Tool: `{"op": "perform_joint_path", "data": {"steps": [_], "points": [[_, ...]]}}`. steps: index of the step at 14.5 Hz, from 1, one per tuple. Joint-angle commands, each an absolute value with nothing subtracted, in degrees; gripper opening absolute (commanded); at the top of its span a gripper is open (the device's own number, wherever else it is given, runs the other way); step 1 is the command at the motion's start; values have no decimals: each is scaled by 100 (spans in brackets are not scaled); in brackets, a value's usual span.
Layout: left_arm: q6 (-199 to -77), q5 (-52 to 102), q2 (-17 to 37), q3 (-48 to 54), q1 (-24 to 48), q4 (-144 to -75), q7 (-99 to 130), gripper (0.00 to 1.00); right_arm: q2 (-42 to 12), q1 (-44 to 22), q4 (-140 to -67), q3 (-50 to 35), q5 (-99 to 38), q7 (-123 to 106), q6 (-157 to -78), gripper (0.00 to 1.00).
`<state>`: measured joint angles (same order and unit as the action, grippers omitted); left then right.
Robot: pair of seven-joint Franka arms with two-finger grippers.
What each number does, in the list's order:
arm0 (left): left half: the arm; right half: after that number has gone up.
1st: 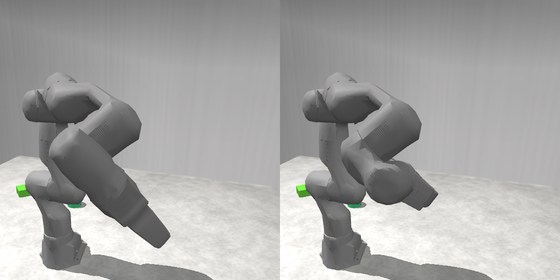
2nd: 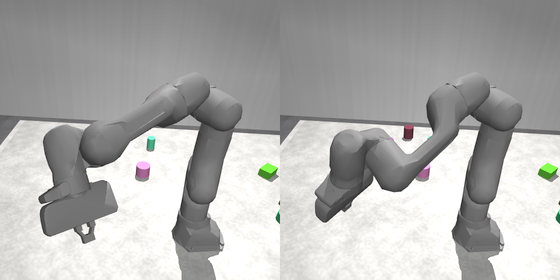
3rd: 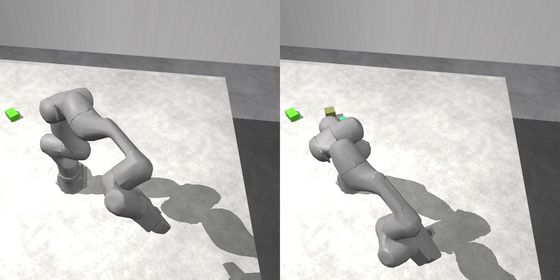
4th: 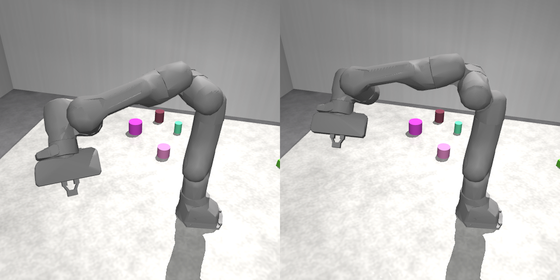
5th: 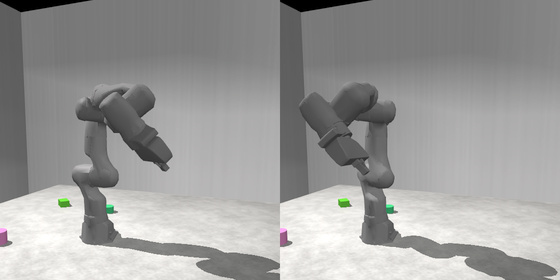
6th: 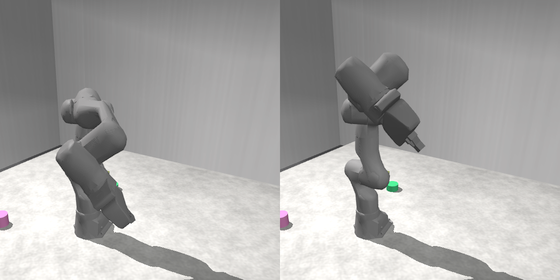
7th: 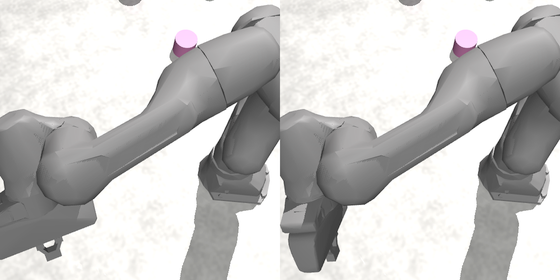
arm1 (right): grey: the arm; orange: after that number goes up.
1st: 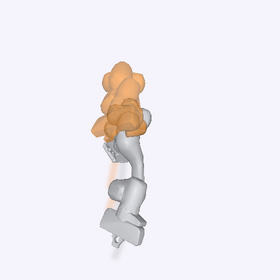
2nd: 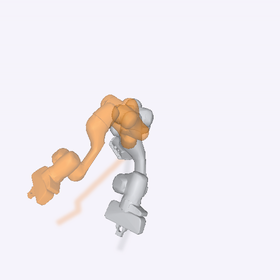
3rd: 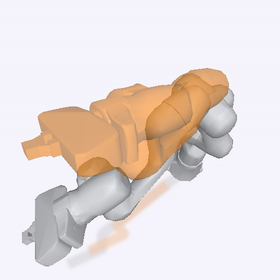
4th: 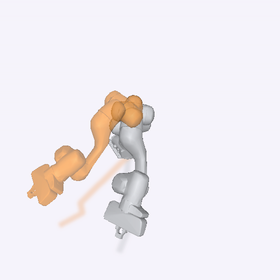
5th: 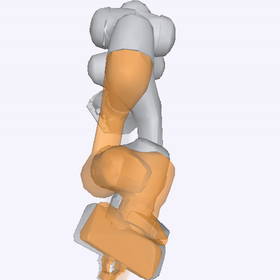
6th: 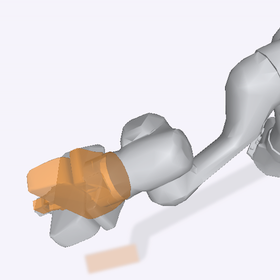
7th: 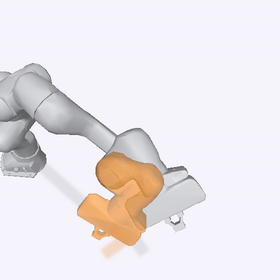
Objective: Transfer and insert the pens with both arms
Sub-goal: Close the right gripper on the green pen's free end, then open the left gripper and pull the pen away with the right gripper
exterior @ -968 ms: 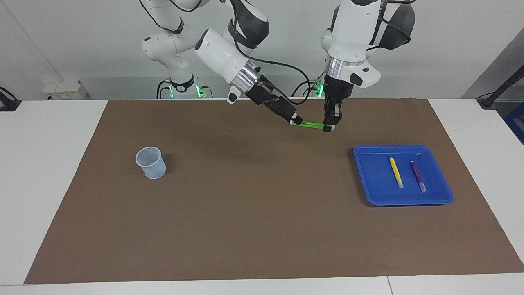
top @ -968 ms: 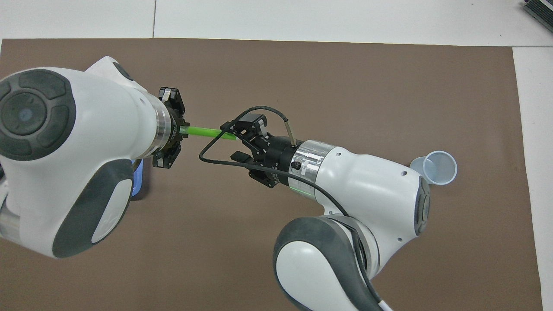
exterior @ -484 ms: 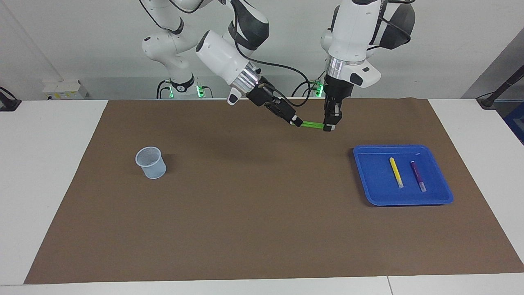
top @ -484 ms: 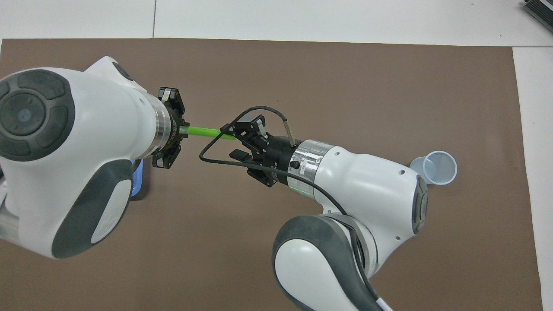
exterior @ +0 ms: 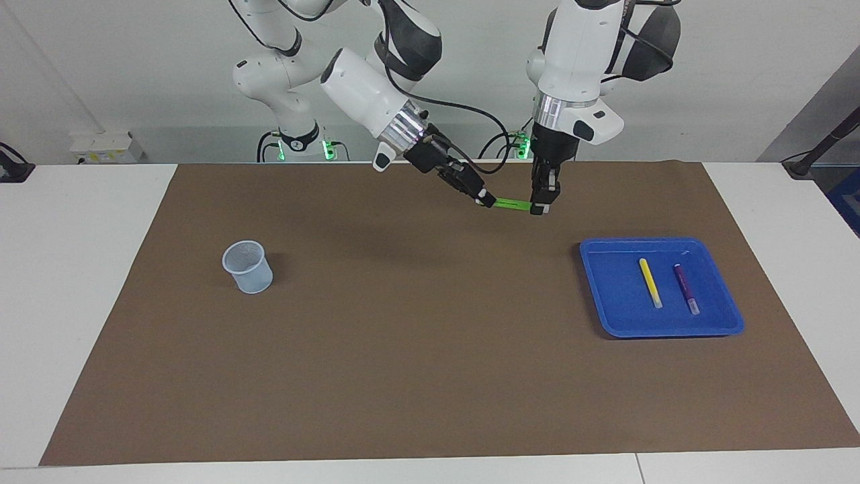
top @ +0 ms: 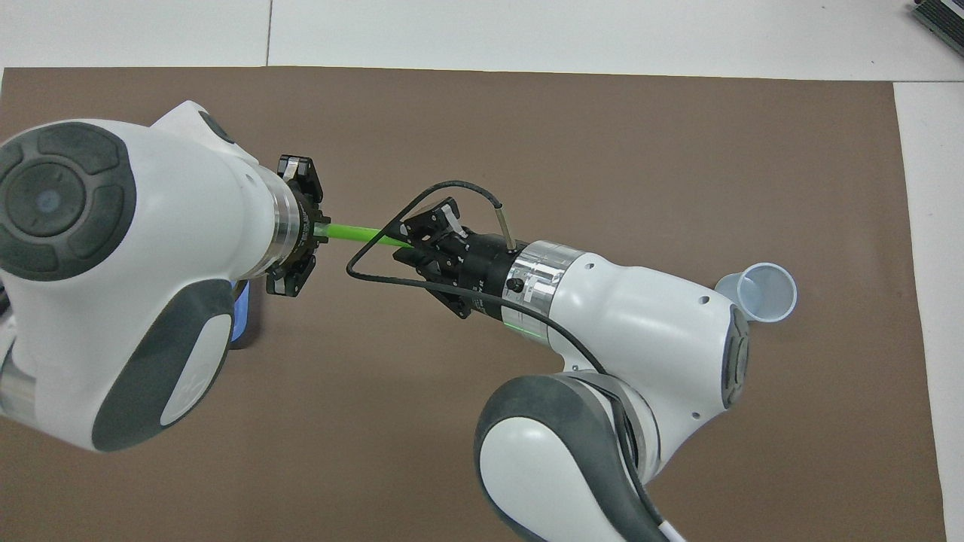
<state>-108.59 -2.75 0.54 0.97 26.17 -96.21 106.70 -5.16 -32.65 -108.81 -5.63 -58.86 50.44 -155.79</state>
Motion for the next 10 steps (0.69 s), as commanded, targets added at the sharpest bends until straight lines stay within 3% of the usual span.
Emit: {"op": "perform_joint_path", "data": {"steps": [1,3,6,10], "points": [[-10802,-352,-79,35,2698,-9686,10837,0,-615,-3296,-10767,-562,-6012,5080,-15671,28],[-10802,-352,-79,26,2698,-9686,10837,0,-624,-3296,-10758,-562,-6003,5071,-15671,22],[-10802,-352,-79,35,2698,-9686,10854,0,-624,-3287,-10749,-562,-6012,5063,-15671,0],[-10810,-343,-79,35,2733,-9686,10855,0,-624,-3270,-10696,-562,-6257,5063,-15671,0]]}}
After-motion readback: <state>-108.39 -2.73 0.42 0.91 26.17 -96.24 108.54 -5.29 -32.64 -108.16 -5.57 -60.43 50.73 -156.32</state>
